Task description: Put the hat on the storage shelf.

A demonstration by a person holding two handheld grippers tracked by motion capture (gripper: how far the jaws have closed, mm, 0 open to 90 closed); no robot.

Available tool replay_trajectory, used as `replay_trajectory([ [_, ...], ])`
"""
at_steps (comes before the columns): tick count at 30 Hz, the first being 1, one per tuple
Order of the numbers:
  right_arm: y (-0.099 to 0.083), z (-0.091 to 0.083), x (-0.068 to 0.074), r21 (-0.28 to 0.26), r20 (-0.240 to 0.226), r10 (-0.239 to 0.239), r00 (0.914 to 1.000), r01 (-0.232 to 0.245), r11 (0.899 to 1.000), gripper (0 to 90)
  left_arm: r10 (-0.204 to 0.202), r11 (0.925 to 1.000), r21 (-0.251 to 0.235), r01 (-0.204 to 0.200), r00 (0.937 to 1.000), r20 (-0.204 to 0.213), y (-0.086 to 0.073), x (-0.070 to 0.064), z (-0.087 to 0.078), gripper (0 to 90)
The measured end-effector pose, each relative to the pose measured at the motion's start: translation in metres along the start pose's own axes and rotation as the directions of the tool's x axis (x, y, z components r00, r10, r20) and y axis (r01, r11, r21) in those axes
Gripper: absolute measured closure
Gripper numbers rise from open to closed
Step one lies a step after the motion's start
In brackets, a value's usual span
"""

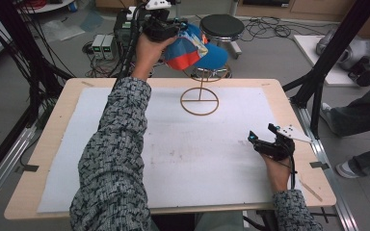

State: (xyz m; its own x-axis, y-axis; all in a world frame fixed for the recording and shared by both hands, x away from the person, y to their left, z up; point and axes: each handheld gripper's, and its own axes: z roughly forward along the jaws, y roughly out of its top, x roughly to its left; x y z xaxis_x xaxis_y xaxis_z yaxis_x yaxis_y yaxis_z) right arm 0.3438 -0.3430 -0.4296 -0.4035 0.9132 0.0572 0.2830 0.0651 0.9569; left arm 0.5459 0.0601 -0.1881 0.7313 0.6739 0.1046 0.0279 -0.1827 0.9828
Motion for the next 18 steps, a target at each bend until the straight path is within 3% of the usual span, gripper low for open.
replay_trajectory([
  [7, 0.0, 0.0, -0.001, 0.002, 0.002, 0.004, 1.0, -0.004, 1.0, 11.4, -0.011, 0.9994, 0.032, 0.01, 0.9997, 0.021, -0.011, -0.002, 0.014, 87.6],
  [18, 0.0, -0.001, -0.002, 0.001, 0.002, 0.004, 1.0, -0.004, 1.0, 11.4, 0.003, 0.9956, 0.093, -0.008, 0.9985, 0.055, -0.025, -0.007, 0.028, 87.6],
])
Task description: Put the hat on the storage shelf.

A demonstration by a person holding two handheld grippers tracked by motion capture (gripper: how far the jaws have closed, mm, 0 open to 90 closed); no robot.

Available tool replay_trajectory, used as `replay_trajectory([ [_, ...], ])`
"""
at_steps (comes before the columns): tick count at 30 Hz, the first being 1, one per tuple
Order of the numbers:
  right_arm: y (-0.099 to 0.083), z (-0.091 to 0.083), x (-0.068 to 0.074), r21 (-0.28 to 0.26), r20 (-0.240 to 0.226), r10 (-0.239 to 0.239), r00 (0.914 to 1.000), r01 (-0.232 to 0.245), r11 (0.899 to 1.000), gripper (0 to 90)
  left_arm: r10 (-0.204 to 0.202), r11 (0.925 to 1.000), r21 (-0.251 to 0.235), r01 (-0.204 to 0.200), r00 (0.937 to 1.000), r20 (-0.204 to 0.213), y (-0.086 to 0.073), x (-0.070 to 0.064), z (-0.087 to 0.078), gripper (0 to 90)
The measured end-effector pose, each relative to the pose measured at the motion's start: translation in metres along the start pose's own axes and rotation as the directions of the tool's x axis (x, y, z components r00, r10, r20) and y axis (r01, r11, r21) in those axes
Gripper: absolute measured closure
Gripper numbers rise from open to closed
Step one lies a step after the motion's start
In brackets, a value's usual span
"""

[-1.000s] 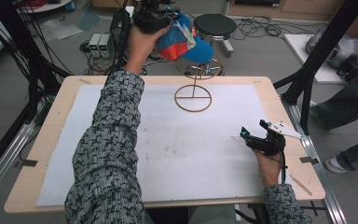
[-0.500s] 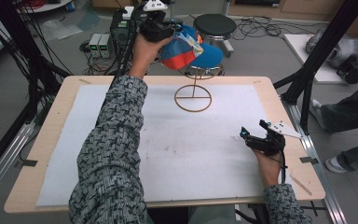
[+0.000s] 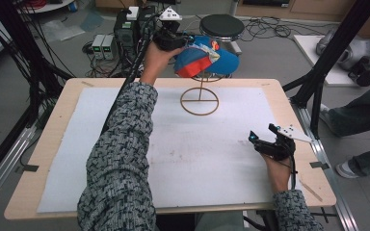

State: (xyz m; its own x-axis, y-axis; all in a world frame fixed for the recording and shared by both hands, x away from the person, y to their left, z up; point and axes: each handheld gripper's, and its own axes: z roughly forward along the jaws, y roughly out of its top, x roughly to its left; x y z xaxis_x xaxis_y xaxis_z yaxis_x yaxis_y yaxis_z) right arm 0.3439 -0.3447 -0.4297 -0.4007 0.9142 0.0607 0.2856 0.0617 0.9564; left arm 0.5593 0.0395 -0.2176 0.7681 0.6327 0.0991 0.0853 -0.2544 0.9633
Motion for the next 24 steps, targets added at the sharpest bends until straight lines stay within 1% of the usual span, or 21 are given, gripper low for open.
replay_trajectory([
  [3, 0.0, 0.0, 0.0, 0.002, 0.0, 0.002, 1.0, -0.002, 1.0, 11.4, 0.001, 0.9999, 0.011, -0.001, 1.0, 0.008, -0.002, -0.001, 0.002, 87.6],
  [4, 0.0, 0.0, 0.0, 0.003, -0.001, 0.003, 1.0, -0.003, 1.0, 11.4, -0.007, 0.9999, 0.008, 0.007, 0.9999, 0.014, -0.003, -0.001, 0.003, 87.6],
  [7, 0.0, 0.0, 0.0, 0.002, -0.001, 0.001, 1.0, -0.001, 1.0, 11.4, -0.013, 0.9999, 0.01, 0.013, 0.9996, 0.024, -0.004, -0.004, 0.005, 87.6],
  [11, 0.0, 0.0, -0.001, 0.002, -0.002, 0.001, 1.0, -0.001, 1.0, 11.4, 0.004, 0.9997, 0.023, -0.005, 0.9993, 0.038, -0.005, -0.009, 0.009, 87.6],
  [13, 0.0, 0.0, 0.0, 0.002, -0.001, 0.002, 1.0, -0.002, 1.0, 11.4, 0.001, 0.9997, 0.025, -0.002, 0.9989, 0.047, -0.006, -0.011, 0.01, 87.6],
  [16, 0.0, 0.0, 0.0, 0.001, -0.002, 0.003, 1.0, -0.003, 1.0, 11.4, 0.007, 0.9995, 0.029, -0.009, 0.9986, 0.052, -0.007, -0.012, 0.013, 87.6],
  [17, 0.0, 0.0, 0.0, 0.004, -0.003, 0.004, 1.0, -0.004, 1.0, 11.4, 0.0, 0.9996, 0.027, -0.001, 0.9985, 0.054, -0.008, -0.013, 0.014, 87.6],
  [23, 0.0, 0.0, -0.001, 0.003, -0.001, 0.002, 1.0, -0.002, 1.0, 11.4, 0.014, 0.9991, 0.04, -0.016, 0.9981, 0.06, -0.01, -0.017, 0.018, 87.4],
  [24, 0.0, 0.0, -0.001, 0.005, 0.0, 0.003, 1.0, -0.003, 1.0, 11.4, 0.01, 0.9992, 0.039, -0.013, 0.998, 0.062, -0.011, -0.017, 0.018, 87.4],
])
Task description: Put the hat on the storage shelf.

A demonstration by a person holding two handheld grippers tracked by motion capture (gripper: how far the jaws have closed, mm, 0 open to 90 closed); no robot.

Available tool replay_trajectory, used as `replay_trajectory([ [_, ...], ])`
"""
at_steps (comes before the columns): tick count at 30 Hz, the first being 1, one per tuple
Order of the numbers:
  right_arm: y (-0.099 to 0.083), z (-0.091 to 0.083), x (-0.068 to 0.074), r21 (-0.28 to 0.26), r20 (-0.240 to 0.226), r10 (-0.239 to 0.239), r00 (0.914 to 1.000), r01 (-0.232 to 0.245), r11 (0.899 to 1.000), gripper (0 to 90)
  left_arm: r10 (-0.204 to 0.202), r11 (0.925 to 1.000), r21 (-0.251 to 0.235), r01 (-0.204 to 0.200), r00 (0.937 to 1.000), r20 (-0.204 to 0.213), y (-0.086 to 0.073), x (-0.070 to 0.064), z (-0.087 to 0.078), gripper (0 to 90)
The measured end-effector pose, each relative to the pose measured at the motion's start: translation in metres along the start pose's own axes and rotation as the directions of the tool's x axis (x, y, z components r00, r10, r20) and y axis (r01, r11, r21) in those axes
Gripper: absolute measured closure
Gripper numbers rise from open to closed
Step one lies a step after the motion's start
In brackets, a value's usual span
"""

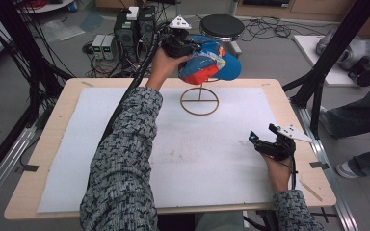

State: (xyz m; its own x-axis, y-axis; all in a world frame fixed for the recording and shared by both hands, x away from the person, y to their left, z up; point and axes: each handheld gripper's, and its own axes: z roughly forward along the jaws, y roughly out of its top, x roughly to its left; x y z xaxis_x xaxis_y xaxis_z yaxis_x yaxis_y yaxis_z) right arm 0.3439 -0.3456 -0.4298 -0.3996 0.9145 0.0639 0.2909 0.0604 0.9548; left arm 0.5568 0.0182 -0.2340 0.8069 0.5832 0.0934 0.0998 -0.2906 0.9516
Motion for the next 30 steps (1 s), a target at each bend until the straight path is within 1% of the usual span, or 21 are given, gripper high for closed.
replay_trajectory([
  [4, -0.0001, 0.0003, -0.0007, -0.003, 0.0, 0.006, 1.0, -0.006, 1.0, 11.4, -0.004, 1.0, 0.0, 0.004, 1.0, 0.008, -0.0032, -0.0011, 0.003, 87.3],
  [7, -0.0001, -0.0002, -0.0022, -0.002, 0.005, 0.013, 0.9999, -0.013, 1.0, 11.4, 0.002, 1.0, 0.006, -0.002, 0.9999, 0.01, -0.0047, -0.0027, 0.0058, 87.2],
  [10, -0.0002, -0.0002, -0.0029, -0.005, 0.005, 0.008, 1.0, -0.008, 1.0, 11.4, 0.003, 1.0, 0.007, -0.003, 0.9999, 0.011, -0.0051, -0.0019, 0.0063, 87.0],
  [13, -0.0002, 0.0003, -0.0026, -0.004, 0.004, 0.008, 1.0, -0.008, 1.0, 11.4, 0.006, 1.0, -0.001, -0.006, 0.9999, 0.012, -0.005, -0.0008, 0.0058, 86.5],
  [17, -0.0005, 0.0001, -0.0031, -0.003, 0.004, 0.016, 0.9999, -0.016, 1.0, 11.4, -0.01, 0.9997, -0.021, 0.011, 0.9998, 0.015, -0.0041, 0.0024, 0.0035, 85.5],
  [20, -0.0005, 0.0004, -0.0038, -0.004, 0.007, 0.013, 0.9999, -0.013, 1.0, 11.4, -0.004, 0.9999, -0.015, 0.004, 0.9998, 0.019, -0.0042, 0.0023, 0.0033, 82.6],
  [22, -0.0004, 0.0006, -0.0037, -0.003, 0.007, 0.014, 0.9999, -0.014, 1.0, 11.4, -0.013, 0.9998, -0.018, 0.013, 0.9997, 0.023, -0.0047, 0.0031, 0.0033, 79.6],
  [24, -0.0006, 0.0004, -0.0035, -0.002, 0.006, 0.015, 0.9999, -0.015, 1.0, 11.4, -0.019, 0.9997, -0.016, 0.02, 0.9994, 0.028, -0.0055, 0.0042, 0.0036, 74.6],
  [26, -0.0004, 0.0002, -0.0039, -0.004, 0.009, 0.01, 0.9999, -0.01, 1.0, 11.4, -0.014, 0.9998, -0.01, 0.015, 0.9993, 0.034, -0.0063, 0.0046, 0.0036, 72.5],
  [30, -0.0006, 0.0005, -0.004, -0.002, 0.007, 0.012, 0.9999, -0.012, 1.0, 11.4, -0.028, 0.9994, -0.018, 0.029, 0.9986, 0.046, -0.006, 0.0049, 0.0033, 66.1],
])
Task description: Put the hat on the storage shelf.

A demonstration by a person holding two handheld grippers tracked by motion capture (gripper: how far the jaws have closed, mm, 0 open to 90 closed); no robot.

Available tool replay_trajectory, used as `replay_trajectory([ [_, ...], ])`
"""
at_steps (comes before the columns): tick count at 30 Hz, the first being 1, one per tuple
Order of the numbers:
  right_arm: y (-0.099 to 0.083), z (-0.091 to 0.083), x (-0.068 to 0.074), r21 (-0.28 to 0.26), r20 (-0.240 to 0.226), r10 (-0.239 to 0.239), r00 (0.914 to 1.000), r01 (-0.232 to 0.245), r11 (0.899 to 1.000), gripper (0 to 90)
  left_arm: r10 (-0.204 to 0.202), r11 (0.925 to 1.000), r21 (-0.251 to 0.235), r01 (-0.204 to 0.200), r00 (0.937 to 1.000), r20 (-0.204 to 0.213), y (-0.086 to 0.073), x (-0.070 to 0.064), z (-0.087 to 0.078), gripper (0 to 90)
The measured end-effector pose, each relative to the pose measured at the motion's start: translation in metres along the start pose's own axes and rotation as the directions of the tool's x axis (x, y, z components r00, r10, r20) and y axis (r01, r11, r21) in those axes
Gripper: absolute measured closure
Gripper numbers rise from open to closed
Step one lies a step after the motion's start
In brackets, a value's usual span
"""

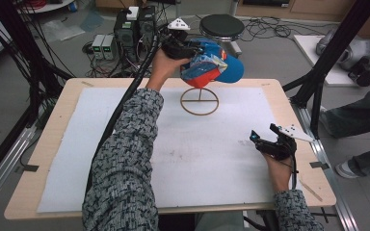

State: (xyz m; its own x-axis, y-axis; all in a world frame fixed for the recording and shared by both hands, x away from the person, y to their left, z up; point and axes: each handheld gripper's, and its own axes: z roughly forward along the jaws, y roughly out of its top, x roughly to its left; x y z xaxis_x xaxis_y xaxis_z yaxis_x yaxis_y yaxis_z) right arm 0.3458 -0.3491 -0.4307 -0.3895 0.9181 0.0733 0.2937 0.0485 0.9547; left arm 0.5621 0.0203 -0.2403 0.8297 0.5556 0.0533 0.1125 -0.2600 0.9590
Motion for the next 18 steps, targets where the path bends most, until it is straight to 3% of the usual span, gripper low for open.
replay_trajectory([
  [9, 0.0, 0.0, 0.0, 0.0, 0.003, 0.0, 1.0, 0.0, 1.0, 11.4, -0.018, 0.9998, 0.002, 0.018, 0.9998, 0.013, -0.001, 0.001, 0.0, 56.2],
  [18, 0.0, 0.0, 0.0, -0.002, 0.004, -0.005, 1.0, 0.005, 1.0, 11.4, 0.005, 0.9997, 0.024, -0.005, 0.9999, -0.009, 0.005, 0.001, -0.012, 46.7],
])
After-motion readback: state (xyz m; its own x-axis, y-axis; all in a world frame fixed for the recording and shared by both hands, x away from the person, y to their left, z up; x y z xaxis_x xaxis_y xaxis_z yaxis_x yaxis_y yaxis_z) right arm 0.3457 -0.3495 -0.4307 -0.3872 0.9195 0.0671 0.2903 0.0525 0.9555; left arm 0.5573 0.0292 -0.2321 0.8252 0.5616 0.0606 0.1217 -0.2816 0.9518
